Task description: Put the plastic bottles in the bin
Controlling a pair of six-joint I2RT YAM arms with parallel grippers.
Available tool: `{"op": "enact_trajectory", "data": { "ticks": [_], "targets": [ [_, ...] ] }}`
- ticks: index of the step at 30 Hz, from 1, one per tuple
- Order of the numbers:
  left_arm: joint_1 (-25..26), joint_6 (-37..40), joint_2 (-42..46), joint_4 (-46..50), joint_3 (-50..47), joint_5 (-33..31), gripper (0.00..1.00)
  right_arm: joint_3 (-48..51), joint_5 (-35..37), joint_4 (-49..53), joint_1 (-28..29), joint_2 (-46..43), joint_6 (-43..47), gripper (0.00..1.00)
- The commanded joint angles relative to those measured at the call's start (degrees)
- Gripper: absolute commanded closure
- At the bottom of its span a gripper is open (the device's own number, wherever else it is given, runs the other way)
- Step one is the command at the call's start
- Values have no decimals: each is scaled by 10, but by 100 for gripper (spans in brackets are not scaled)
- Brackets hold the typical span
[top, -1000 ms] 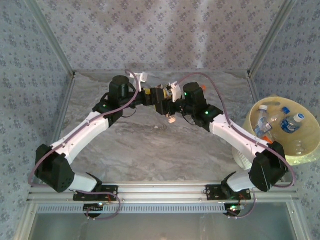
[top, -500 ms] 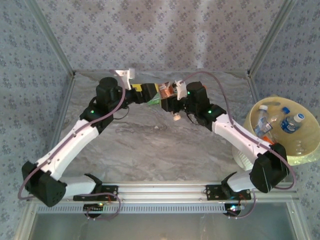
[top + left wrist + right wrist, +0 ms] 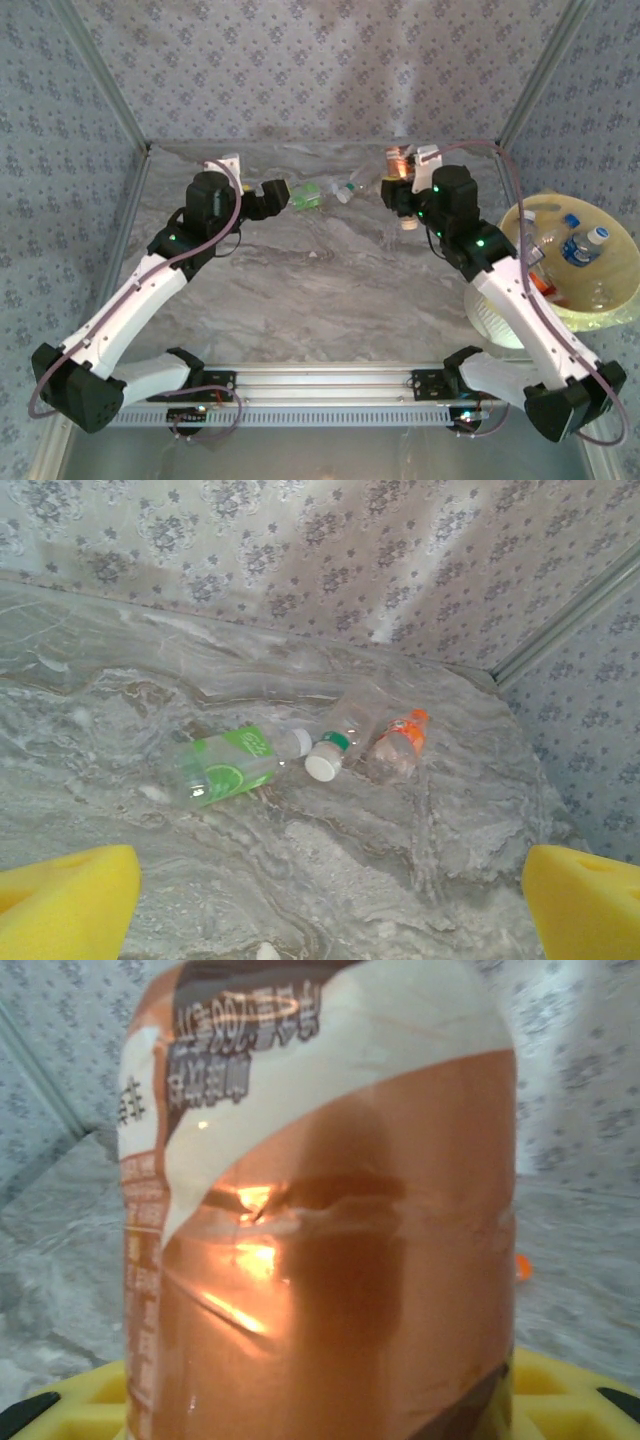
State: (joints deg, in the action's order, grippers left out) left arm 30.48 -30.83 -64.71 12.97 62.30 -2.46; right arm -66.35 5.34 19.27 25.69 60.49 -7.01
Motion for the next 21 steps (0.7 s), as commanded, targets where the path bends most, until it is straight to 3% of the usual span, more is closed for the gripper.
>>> {"op": "enact_trajectory", "data": {
  "ticks": [1, 13, 21],
  "targets": [
    [-4, 8, -4, 6, -2, -22, 2, -44, 77, 80, -7, -36, 46, 60],
    [-14, -16, -52, -64, -17, -14, 2, -104, 340, 309, -42, -129, 32, 61],
    [-32, -64, -94, -93, -14, 28, 2, -129, 489, 440, -79, -163, -17, 62]
  ]
}}
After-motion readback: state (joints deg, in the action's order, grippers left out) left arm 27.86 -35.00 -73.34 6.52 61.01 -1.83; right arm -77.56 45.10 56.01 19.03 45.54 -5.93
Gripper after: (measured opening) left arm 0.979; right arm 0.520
